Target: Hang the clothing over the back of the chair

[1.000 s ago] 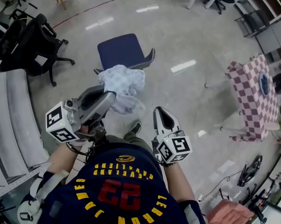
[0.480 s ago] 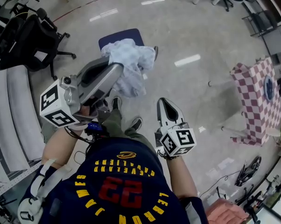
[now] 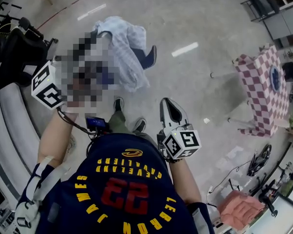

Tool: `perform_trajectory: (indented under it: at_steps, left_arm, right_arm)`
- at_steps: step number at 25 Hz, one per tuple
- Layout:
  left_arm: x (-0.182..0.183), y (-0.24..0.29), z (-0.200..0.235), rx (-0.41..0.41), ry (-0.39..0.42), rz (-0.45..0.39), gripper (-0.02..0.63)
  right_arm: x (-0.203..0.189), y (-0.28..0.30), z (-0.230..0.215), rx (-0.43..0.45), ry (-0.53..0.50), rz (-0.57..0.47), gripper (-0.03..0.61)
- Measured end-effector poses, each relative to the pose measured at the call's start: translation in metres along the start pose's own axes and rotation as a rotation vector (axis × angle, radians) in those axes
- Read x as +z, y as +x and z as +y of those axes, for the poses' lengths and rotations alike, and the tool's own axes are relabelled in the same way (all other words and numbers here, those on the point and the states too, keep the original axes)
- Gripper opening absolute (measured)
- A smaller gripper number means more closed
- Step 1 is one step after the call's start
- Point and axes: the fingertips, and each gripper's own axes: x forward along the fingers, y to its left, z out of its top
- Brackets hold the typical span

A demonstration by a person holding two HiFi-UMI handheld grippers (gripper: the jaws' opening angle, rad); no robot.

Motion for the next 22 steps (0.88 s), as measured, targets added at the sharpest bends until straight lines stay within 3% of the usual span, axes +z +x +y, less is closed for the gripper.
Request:
perform_trajectory:
  at_steps: [13,17,22]
  left_arm:
    - [0.015,0.002,0.140,0.116,0.061,0.088,0.021]
    - [0.010,-0.010,0.199,0.198,0.011,0.101,0.021]
    - [-0.014,-0.044,0.295,0.358,-0.123,0.129,0.021]
  right_arm:
    - [-0.002,0.045,-0.010,-0.059,0.089,0.030,0.011]
    - [-0.007,0.055,-0.012,-0.078,0.112,0.050,0.011]
    - [-0.009,0.067,-0.009,-0.106,0.141,0.075,0.011]
